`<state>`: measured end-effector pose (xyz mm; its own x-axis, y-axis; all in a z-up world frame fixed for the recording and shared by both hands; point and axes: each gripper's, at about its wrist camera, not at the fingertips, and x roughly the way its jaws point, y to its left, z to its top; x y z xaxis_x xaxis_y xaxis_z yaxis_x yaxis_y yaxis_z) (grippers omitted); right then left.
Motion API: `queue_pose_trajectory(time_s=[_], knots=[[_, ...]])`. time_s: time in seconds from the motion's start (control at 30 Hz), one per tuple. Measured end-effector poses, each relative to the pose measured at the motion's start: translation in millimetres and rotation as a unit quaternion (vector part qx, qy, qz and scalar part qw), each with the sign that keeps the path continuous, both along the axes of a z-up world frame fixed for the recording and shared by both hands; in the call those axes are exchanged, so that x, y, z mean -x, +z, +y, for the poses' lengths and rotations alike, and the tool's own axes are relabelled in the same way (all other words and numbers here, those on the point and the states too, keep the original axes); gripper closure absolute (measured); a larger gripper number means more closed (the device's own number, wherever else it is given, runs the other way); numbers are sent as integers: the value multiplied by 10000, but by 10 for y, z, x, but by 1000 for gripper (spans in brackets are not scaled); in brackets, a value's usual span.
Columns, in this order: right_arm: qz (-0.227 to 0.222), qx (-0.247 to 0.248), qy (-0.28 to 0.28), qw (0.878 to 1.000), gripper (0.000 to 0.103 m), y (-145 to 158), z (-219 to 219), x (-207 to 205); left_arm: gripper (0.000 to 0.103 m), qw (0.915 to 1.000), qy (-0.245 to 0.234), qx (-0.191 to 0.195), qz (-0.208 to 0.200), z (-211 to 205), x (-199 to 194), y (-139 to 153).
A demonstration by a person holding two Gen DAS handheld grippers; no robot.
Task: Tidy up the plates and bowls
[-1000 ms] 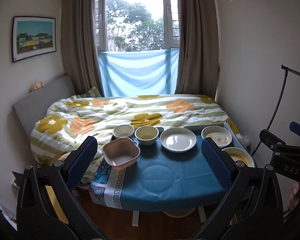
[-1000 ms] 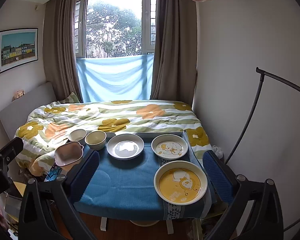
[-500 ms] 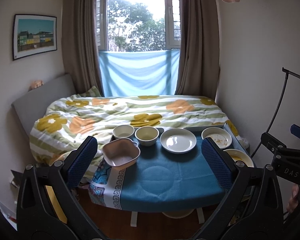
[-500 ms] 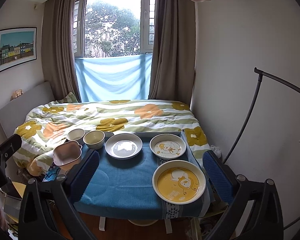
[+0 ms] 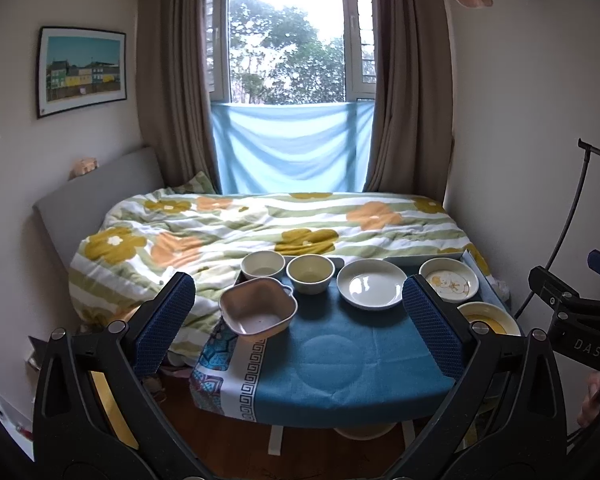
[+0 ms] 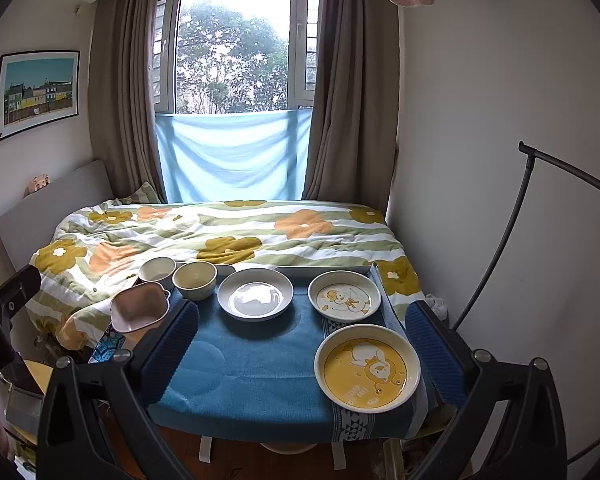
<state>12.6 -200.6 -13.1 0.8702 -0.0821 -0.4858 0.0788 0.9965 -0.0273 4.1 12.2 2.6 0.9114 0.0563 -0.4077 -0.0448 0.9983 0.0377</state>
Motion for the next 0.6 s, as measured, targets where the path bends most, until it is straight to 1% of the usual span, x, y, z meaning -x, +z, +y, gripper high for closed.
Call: queue_pose_trajectory(time_s=[0.3,0.6], knots=[[2,0,1,10000,0,-9,32,-5,0,10000,-52,-53,24,21,-53,-10],[9,1,2,10000,0,-11,47,-24,0,9999,-65,13,80,74,-105,-20]])
